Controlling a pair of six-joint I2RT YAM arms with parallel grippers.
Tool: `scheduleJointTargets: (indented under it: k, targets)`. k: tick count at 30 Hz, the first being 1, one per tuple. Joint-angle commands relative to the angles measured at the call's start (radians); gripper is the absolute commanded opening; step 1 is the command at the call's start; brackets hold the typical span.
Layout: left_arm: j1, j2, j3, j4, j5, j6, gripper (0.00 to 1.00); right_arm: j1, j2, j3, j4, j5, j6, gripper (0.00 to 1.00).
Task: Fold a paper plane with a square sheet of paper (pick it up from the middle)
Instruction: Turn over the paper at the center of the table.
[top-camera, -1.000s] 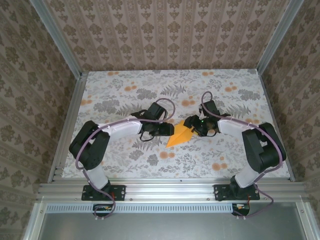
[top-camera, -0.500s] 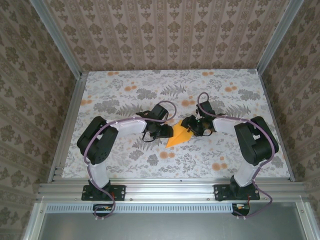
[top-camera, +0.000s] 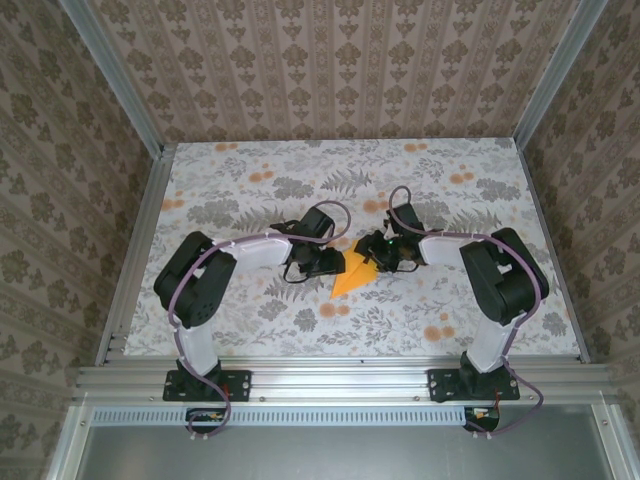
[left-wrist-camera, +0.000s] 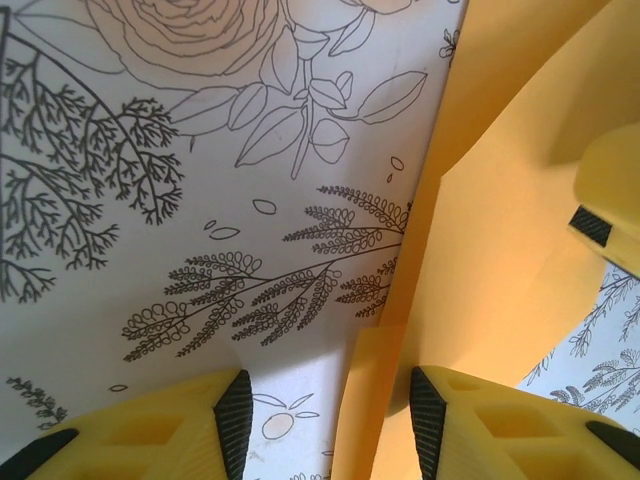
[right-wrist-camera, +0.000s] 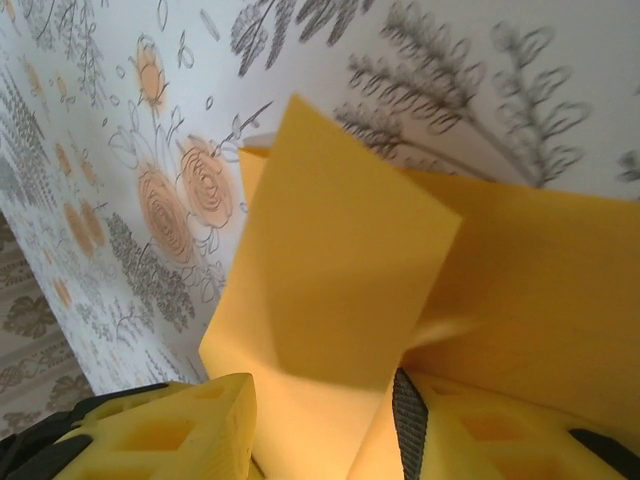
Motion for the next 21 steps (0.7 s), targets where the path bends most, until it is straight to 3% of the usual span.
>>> scheduleJointTargets:
  k: [1, 4, 7, 12, 16, 21]
  targets:
    - [0.001, 0.022, 0.001, 0.026, 0.033, -0.013, 0.48, 0.021, 0.024, 0.01, 0.037, -0.039, 0.039, 0.41]
    - [0.006, 0.007, -0.014, 0.04, 0.041, -0.022, 0.48, 0.027, 0.035, 0.004, 0.075, -0.051, 0.052, 0.35]
    - [0.026, -0.035, -0.037, 0.051, 0.046, -0.03, 0.49, 0.029, 0.03, 0.0, 0.099, -0.049, 0.043, 0.21]
    - [0.094, -0.137, -0.095, 0.061, 0.064, -0.041, 0.55, 0.028, -0.021, 0.022, 0.008, 0.004, -0.053, 0.01]
    - [0.172, -0.22, -0.115, 0.02, 0.077, 0.017, 0.63, 0.033, -0.093, 0.109, -0.233, 0.064, -0.225, 0.0]
    - [0.296, -0.326, -0.152, -0.044, 0.032, 0.068, 0.76, 0.076, -0.157, 0.288, -0.645, 0.262, -0.449, 0.0]
